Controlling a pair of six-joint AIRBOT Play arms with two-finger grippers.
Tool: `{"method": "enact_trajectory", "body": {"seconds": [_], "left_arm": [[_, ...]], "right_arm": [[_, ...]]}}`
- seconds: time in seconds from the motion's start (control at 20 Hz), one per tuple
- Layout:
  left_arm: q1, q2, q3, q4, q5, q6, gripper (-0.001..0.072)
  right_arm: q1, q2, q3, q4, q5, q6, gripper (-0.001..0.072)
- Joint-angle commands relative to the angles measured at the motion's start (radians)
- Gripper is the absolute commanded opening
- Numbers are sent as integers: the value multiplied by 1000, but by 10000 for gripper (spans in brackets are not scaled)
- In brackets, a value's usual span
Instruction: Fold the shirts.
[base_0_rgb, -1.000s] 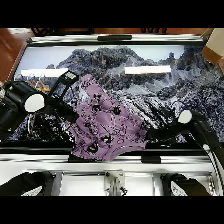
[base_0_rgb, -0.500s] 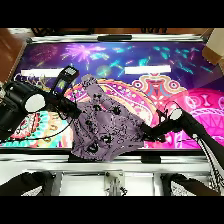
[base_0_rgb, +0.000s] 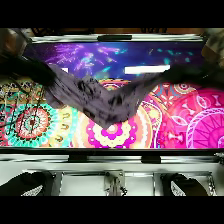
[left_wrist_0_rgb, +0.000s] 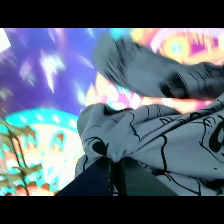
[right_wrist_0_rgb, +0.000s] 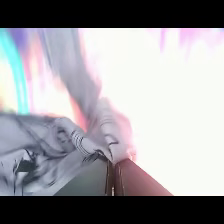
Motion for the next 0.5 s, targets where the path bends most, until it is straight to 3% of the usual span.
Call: {"method": "enact_trajectory", "body": {"seconds": [0.0, 0.1, 0.2, 0.45], "left_arm": [[23, 26, 296, 31, -42, -58, 67], [24, 79, 305, 30, -43, -84, 68], [24, 127, 232, 29, -66, -139, 68], [24, 114, -69, 27, -108, -140, 68]], "right_arm": [[-1, 166, 347, -166, -248, 51, 91], [-1, 224, 426, -185, -249, 109, 91], [0, 263, 430, -185, -161, 132, 91], [0, 184, 397, -199, 437, 146, 91]]}}
